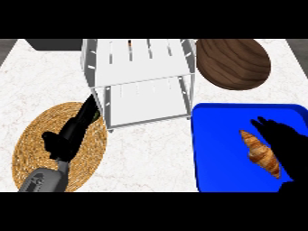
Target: Pick the croissant from the tray and place it in the tiered basket
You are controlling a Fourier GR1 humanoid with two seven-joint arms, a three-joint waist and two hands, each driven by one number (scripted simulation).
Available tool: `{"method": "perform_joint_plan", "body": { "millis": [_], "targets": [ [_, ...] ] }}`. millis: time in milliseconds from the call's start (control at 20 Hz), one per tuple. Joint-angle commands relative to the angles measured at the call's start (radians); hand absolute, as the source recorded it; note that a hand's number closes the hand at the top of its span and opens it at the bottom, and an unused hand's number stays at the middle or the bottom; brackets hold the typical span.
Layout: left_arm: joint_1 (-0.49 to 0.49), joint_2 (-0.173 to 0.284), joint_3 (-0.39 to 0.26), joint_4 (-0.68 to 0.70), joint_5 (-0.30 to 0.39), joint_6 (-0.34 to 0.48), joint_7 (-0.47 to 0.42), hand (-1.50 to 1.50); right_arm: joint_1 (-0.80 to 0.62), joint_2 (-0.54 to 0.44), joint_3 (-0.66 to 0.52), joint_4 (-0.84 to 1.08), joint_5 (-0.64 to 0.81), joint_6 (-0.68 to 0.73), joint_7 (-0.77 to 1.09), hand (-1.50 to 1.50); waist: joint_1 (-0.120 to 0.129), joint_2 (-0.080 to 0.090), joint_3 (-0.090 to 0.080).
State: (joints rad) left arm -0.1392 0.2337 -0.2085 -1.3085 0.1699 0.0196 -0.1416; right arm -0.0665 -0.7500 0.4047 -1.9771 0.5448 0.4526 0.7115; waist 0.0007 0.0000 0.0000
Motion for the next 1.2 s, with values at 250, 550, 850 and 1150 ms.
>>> {"method": "perform_joint_plan", "body": {
  "millis": [250,550,850,1150],
  "targets": [
    [0.021,-0.015,0.035,-0.099,-0.036,-0.018,0.094,0.00,0.010,0.133,-0.040,0.203,0.158,-0.043,-0.183,-1.50,0.002,-0.001,0.000],
    [0.031,-0.043,0.064,-0.038,-0.071,-0.055,0.024,0.00,0.032,0.168,-0.123,0.299,0.224,-0.035,-0.252,-1.50,0.000,0.000,0.000],
    [0.088,-0.046,0.079,-0.089,-0.094,-0.077,0.021,0.00,0.129,0.182,-0.166,0.297,0.274,-0.074,-0.348,-1.50,-0.002,-0.001,0.000],
    [0.036,-0.084,0.095,-0.085,-0.107,-0.081,0.059,0.00,0.037,0.268,-0.174,0.498,0.358,-0.107,-0.420,-1.50,0.002,0.000,0.000]
  ]
}}
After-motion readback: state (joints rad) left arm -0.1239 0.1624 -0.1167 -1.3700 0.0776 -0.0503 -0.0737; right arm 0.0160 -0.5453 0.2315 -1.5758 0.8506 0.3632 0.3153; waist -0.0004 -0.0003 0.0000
